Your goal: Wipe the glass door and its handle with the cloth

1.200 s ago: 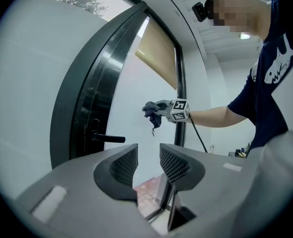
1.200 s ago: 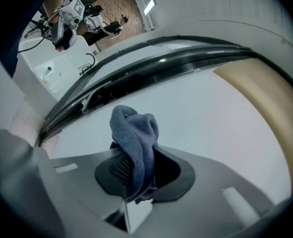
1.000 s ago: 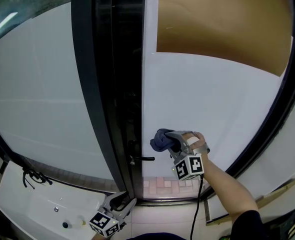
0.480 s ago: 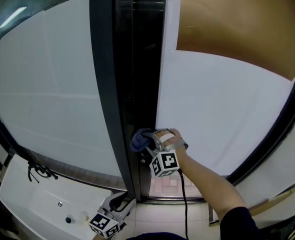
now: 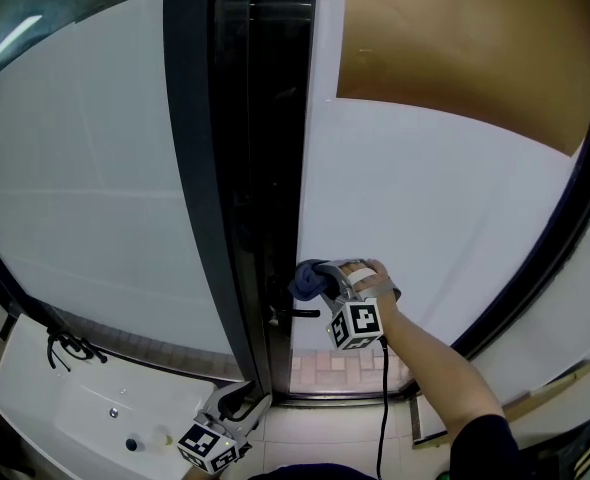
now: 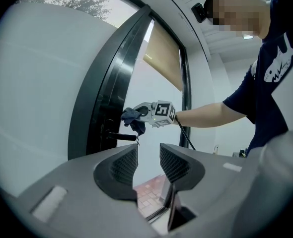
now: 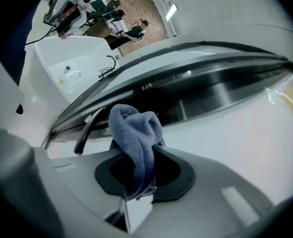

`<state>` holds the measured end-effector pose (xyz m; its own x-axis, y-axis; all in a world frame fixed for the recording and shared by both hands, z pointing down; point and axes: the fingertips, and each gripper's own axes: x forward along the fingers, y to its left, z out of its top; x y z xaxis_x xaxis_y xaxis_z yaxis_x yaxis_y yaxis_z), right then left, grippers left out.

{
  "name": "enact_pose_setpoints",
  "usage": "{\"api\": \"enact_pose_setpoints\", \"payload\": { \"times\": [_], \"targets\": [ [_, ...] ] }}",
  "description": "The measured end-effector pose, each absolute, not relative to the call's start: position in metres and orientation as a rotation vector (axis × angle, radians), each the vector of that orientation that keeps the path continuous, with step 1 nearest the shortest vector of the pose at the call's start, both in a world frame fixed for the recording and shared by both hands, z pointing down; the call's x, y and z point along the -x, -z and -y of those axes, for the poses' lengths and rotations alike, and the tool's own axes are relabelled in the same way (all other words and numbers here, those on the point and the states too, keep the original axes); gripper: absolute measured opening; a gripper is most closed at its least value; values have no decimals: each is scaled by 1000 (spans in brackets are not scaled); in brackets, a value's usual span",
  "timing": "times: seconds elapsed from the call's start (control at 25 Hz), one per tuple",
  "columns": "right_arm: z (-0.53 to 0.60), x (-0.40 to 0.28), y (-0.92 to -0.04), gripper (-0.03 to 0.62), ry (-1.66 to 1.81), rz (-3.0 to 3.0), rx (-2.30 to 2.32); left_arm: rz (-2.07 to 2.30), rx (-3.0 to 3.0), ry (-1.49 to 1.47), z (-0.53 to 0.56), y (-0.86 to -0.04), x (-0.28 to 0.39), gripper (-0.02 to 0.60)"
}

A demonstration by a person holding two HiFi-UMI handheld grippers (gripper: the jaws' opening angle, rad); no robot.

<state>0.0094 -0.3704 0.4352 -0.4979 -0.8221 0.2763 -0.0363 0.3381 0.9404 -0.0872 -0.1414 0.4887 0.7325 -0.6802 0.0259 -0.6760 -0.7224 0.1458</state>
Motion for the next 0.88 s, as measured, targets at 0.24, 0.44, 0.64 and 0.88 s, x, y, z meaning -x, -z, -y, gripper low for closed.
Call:
{"api": "enact_pose_setpoints", "payload": {
  "times": [0.24,0.44,0.64,0.88],
  "targets": [
    [369,-67,-438,66,1211,1734,-794,1050,-2811,31,145,-486,70,135],
    [366,-110,-439,66,1172,1708,-844,1023,-2828,25,147,-483,59,135],
    [364,-155,-441,66,1128,1674,-894,1000,-2838,20,148,-487,51,135],
    [360,-209,-441,66,1070,1630,-963,1010,-2831,-3,148,-478,49,135]
  ]
}}
